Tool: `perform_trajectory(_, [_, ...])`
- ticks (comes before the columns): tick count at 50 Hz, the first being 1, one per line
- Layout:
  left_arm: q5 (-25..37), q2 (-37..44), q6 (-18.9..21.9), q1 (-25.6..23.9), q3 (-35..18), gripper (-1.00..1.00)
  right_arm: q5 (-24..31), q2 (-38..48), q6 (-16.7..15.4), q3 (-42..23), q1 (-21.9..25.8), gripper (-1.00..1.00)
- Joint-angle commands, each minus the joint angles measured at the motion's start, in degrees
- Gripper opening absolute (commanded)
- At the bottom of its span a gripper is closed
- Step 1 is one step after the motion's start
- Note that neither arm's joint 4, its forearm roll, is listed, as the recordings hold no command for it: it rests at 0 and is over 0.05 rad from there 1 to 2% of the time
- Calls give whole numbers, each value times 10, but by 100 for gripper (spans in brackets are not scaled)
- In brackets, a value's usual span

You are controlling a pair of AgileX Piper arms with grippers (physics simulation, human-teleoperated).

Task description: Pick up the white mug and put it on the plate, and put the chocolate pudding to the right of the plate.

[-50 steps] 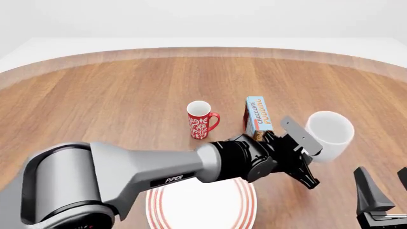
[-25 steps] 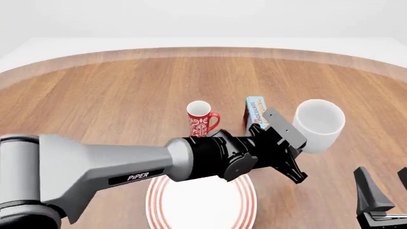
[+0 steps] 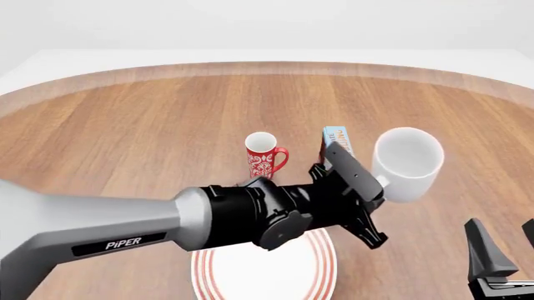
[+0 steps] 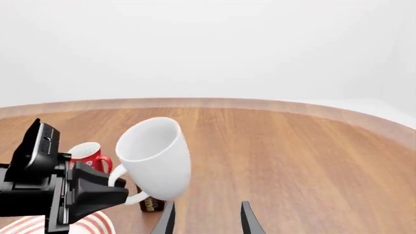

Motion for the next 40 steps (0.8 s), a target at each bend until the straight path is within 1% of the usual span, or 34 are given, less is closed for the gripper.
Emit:
perform_trajectory(1, [-19, -39, 3, 0, 42, -100, -1, 0, 0, 0, 0, 100])
perform_trajectory(11, [-42, -69, -3, 5, 86, -100, 0, 0, 0, 0, -1, 100])
perform_trajectory(20, [-54, -88, -7, 4, 112, -100, 0, 0, 0, 0, -1, 100])
perform_trajectory(40, [-92, -131, -19, 20, 186, -100, -1, 0, -2, 0, -1, 100])
